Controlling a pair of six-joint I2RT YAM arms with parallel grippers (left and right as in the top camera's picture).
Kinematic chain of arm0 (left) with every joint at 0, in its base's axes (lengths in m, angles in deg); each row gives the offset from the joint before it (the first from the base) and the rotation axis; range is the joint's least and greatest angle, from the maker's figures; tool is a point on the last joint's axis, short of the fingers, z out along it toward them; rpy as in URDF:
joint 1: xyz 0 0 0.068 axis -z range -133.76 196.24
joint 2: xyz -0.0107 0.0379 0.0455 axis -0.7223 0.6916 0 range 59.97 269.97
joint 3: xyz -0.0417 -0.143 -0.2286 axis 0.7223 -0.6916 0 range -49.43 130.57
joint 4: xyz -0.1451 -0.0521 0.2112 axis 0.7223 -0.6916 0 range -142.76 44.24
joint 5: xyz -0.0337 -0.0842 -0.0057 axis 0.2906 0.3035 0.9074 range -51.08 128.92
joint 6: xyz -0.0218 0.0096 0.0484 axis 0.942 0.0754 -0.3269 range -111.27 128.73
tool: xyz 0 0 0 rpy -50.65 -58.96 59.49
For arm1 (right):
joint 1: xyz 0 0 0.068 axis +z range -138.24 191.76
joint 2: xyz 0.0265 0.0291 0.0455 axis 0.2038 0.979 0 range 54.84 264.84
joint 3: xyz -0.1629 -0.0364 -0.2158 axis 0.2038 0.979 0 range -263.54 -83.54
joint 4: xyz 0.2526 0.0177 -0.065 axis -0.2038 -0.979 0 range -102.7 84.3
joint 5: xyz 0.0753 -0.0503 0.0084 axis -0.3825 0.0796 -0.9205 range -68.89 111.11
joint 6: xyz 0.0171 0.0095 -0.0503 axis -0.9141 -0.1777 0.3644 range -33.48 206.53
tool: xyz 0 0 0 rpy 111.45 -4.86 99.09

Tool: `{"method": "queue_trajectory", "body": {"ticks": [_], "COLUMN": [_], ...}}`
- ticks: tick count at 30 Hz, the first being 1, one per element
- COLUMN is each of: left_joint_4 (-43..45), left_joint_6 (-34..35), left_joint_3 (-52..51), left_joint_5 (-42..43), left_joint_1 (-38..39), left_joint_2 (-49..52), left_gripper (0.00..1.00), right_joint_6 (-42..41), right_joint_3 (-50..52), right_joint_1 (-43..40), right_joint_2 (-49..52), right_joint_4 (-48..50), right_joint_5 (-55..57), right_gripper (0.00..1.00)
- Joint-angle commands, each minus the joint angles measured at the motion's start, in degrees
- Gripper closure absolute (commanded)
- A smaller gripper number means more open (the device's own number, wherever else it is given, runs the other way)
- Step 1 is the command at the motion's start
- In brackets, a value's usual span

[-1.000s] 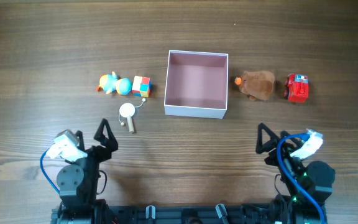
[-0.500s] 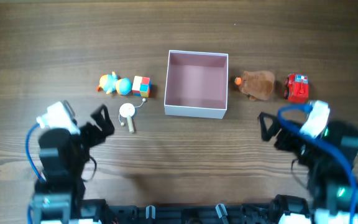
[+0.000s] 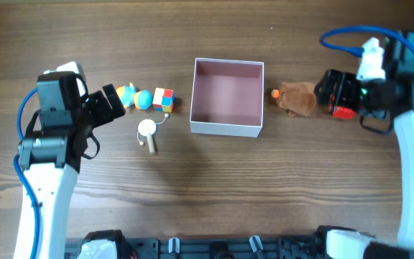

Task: Pack container
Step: 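Move the right gripper over the brown plush toy and grasp it, then carry the brown plush left into the white box and release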

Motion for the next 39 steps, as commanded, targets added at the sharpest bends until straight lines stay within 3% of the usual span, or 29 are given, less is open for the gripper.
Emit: {"method": "queue_trajectory", "body": {"ticks": [1,6,20,29,32,33,34,39], "left_joint_4": [-0.1,-0.4,-0.4,-0.4,-0.4,-0.4,-0.4,-0.4], "left_joint_6": [-1.6,-1.6,-1.6,-1.6,-1.6,-1.6,-1.6,-1.6], "left_joint_3": [1.1,1.1,1.1,1.1,1.1,1.1,1.1,1.1], "left_joint_5": [-1.1,-1.1,-1.1,-1.1,-1.1,-1.1,-1.1,-1.1], "left_joint_1": [-1.0,-1.0,-1.0,-1.0,-1.0,-1.0,-1.0,-1.0], "left_joint_2": [2.3,3.9,4.2,4.2,4.2,4.2,4.2,4.2], "left_gripper": [0.0,0.0,0.0,0.0,0.0,0.0,0.0,0.0], "right_joint_6": [0.7,0.9,-4.8,-5.0,-5.0,-5.1,-5.1,-5.2], "right_joint_3": [-2.3,-2.3,-2.3,-2.3,-2.2,-2.2,-2.2,-2.2], "right_joint_1": [2.2,2.5,6.3,6.4,6.4,6.4,6.4,6.4], "right_joint_2": [5.2,9.4,25.5,35.8,38.2,39.3,39.6,40.7], "right_joint_4": [1.5,6.1,13.0,16.1,16.6,16.5,16.3,14.6], "right_joint_5": [6.1,-2.5,14.8,7.0,5.2,4.6,4.7,6.3], "right_gripper": [0.0,0.0,0.0,0.01,0.18,0.31,0.34,0.71]}}
